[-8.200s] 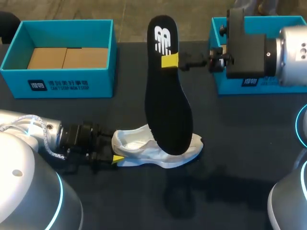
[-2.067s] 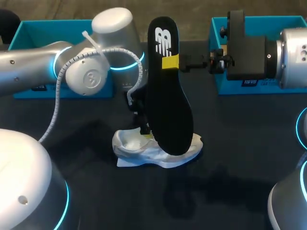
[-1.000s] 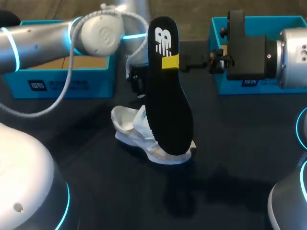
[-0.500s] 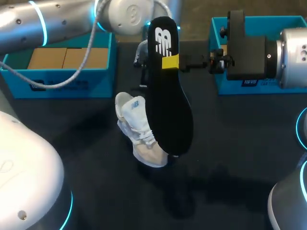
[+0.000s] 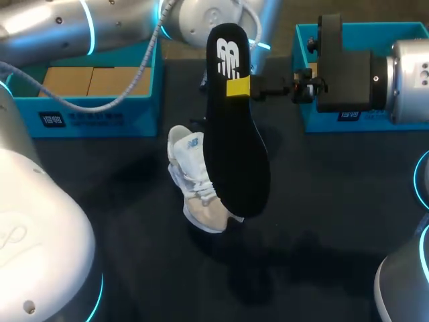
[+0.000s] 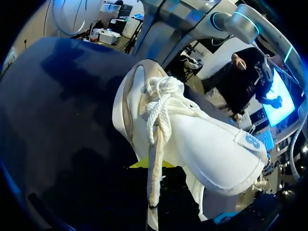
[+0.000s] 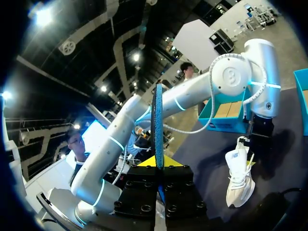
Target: Take the shoe out of the shoebox, open the shoe tongue, remove and reinsert the insole, then place the shoe into the shoebox
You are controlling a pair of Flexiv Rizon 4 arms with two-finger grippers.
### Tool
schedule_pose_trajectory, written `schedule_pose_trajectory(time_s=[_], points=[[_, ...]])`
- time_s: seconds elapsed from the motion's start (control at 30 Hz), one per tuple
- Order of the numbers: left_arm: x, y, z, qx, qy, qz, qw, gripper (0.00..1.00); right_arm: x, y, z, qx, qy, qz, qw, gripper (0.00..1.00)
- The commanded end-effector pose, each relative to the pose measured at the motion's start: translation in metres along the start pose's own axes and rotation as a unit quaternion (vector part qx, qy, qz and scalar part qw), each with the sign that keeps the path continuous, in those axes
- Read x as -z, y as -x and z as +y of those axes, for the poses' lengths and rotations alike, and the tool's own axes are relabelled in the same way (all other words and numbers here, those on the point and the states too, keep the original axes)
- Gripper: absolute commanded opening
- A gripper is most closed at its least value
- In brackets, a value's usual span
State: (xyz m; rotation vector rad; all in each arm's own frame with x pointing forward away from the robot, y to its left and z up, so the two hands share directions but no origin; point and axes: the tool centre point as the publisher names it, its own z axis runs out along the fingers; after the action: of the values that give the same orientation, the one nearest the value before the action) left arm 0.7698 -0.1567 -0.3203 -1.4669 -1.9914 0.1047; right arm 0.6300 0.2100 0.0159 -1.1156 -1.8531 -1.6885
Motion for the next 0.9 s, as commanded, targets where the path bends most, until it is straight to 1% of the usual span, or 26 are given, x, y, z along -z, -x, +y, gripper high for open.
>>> schedule_pose_trajectory(time_s=[0.03, 0.33, 0.4, 0.43, 0.57, 0.73, 0.9], points=[[0.007, 0.007, 0.002, -0.024, 0.024, 0.024, 0.999, 0.00, -0.004, 0.000, 0.000, 0.000, 0.001, 0.000, 1.000, 0.00], [0.009, 0.027, 0.019, -0.064, 0.072, 0.048, 0.994, 0.00, -0.004, 0.000, 0.000, 0.000, 0.001, 0.000, 1.000, 0.00], [0.008, 0.032, 0.020, -0.070, 0.084, 0.052, 0.993, 0.00, -0.004, 0.000, 0.000, 0.000, 0.001, 0.000, 1.000, 0.00], [0.008, 0.035, 0.020, -0.069, 0.084, 0.056, 0.992, 0.00, -0.004, 0.000, 0.000, 0.000, 0.001, 0.000, 1.000, 0.00], [0.009, 0.046, 0.020, -0.088, 0.110, 0.066, 0.988, 0.00, -0.004, 0.000, 0.000, 0.000, 0.001, 0.000, 1.000, 0.00], [0.011, 0.052, 0.018, -0.093, 0.120, 0.071, 0.986, 0.00, -0.004, 0.000, 0.000, 0.000, 0.001, 0.000, 1.000, 0.00], [0.007, 0.056, 0.015, -0.093, 0.126, 0.076, 0.985, 0.00, -0.004, 0.000, 0.000, 0.000, 0.001, 0.000, 1.000, 0.00]])
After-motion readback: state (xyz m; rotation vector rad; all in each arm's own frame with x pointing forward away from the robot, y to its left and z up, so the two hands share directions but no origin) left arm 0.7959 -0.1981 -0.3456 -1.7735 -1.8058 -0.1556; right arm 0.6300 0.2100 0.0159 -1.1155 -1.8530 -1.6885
